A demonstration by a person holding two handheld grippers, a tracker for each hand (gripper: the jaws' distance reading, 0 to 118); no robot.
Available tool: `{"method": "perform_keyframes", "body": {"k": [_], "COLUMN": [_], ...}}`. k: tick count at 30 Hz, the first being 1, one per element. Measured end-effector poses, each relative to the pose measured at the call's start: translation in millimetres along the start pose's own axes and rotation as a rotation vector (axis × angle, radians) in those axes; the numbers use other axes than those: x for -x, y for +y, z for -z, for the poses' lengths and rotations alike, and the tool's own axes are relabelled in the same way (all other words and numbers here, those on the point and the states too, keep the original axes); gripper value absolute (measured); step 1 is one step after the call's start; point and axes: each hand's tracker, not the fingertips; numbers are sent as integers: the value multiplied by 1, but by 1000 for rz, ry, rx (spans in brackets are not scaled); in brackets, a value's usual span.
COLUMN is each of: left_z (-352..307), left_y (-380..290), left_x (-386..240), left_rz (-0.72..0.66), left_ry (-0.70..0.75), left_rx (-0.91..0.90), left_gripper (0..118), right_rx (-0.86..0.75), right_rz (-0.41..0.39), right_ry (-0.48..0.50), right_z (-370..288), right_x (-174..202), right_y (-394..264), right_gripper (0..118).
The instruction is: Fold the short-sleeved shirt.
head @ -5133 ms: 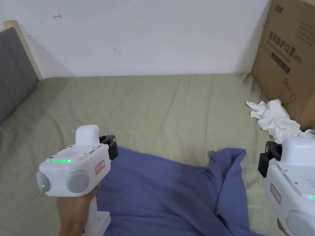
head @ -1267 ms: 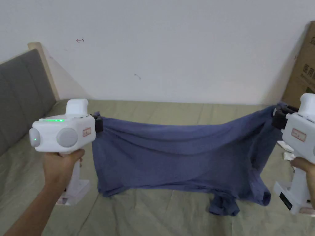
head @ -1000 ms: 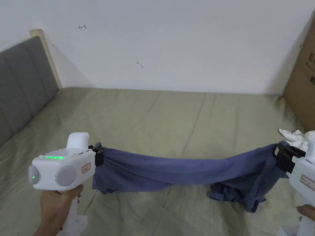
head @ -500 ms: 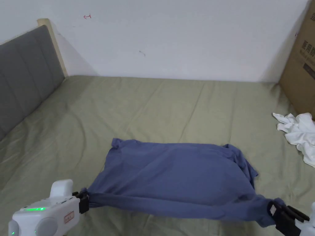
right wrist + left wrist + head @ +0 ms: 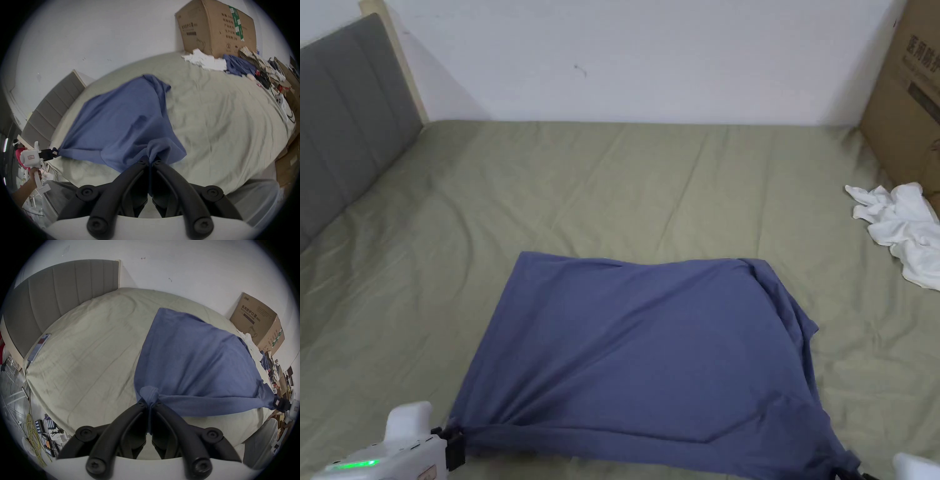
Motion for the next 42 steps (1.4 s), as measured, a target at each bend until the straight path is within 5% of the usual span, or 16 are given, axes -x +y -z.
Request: {"method": "perform_keyframes", "body": {"k": [5, 7, 8, 10, 11, 13, 20, 26, 30, 32, 34, 35, 36, 42], "left_z": [16, 12, 10, 6, 3, -11, -76, -113, -122, -122, -124, -125, -124, -110], "left_y": [-4, -1, 1, 5, 8, 17, 70, 106, 111, 109, 104, 102, 101, 90], "left_x": [-4, -7, -8, -12, -15, -20, -50, -87, -106, -111, -115, -116, -116, -104], "left_rz": [14, 10, 10, 26, 32, 45, 91, 149, 160, 144, 144, 145, 147, 136], "left_ry": [25, 35, 32, 39, 75, 86, -20, -4, 12, -8, -20, -32, -48, -93], "left_rx": [53, 52, 67, 97, 108, 95, -172, -434, -554, -602, -629, -640, -634, -511], "left_gripper": [7, 18, 33, 72, 88, 89, 97, 97, 97, 95, 72, 34, 4, 3], "right_rx": [116, 129, 132, 123, 116, 73, -250, -490, -552, -580, -586, -588, -592, -587], "right_rz": [28, 24, 23, 20, 18, 9, -93, -229, -258, -274, -280, -280, -278, -283], "right_ry": [-80, -89, -92, -93, -92, -65, -30, -101, -134, -170, -178, -178, -189, -169], "right_z": [36, 41, 40, 32, 27, 13, -45, -72, -78, -79, -79, -78, -78, -77], "right_x": [-4, -2, 0, 3, 5, 11, 56, 97, 116, 123, 128, 129, 131, 131], "right_y": [-6, -6, -4, 1, 5, 18, 86, 116, 119, 117, 115, 113, 112, 105], "right_gripper": [5, 5, 10, 43, 74, 104, 106, 106, 100, 75, 40, 12, 7, 2]}}
